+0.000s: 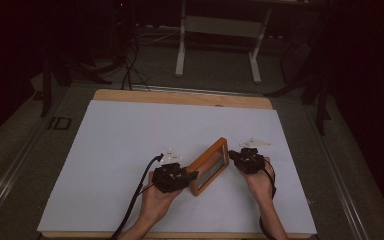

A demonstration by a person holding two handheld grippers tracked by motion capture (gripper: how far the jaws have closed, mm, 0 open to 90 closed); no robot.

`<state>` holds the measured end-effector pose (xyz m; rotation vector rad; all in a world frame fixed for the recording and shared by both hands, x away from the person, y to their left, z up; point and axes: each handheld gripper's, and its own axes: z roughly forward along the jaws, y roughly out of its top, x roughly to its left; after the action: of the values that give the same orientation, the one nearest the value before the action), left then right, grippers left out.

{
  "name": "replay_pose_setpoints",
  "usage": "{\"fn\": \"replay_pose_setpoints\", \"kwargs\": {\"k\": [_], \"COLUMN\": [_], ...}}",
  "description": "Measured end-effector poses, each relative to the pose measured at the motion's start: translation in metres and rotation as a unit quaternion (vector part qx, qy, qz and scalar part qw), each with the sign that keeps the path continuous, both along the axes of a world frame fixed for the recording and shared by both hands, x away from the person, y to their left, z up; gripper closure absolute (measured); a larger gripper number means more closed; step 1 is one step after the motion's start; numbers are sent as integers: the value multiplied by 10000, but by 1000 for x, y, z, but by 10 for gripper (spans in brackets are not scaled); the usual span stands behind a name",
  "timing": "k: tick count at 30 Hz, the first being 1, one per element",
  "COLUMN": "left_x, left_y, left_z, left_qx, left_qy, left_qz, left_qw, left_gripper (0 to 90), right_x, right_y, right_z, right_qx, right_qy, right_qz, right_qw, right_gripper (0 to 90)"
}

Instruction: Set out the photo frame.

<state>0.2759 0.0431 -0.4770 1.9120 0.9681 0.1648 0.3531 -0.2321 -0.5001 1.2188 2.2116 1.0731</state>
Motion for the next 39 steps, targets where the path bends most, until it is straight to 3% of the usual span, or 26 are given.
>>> {"fn": "replay_pose_setpoints", "kwargs": {"k": [2,9,16,17,18,23,31,34,39], "left_x": [-1,9,20,20,23,34,45,44,41], "left_y": [-1,4,14,14,18,30,38,37,33], "left_z": [1,8,48,48,59,76,77,76,77], "left_qx": [76,3,282,282,371,403,249,251,366], "left_qy": [-58,-33,-364,-364,-475,-544,-511,-593,-832], "left_qz": [-44,-140,-549,-549,-655,-859,-1383,-1436,-1689], "left_qw": [9999,9999,9974,9974,9960,9940,9888,9875,9814], "left_gripper": [695,696,698,697,697,697,694,694,692], "right_x": [-3,-12,-17,-17,-17,-24,-26,-23,-19], "right_y": [-3,-7,-8,-8,-8,-1,21,32,51], "right_z": [-3,-2,16,16,18,33,46,53,63], "right_qx": [1,-9,5,5,22,-6,224,241,154], "right_qy": [-6,-81,-262,-262,-301,-504,-627,-610,-583], "right_qz": [30,209,346,346,388,849,1719,2088,2604], "right_qw": [10000,9997,9991,9991,9988,9951,9829,9758,9636], "right_gripper": [861,773,688,688,683,603,456,404,340]}}
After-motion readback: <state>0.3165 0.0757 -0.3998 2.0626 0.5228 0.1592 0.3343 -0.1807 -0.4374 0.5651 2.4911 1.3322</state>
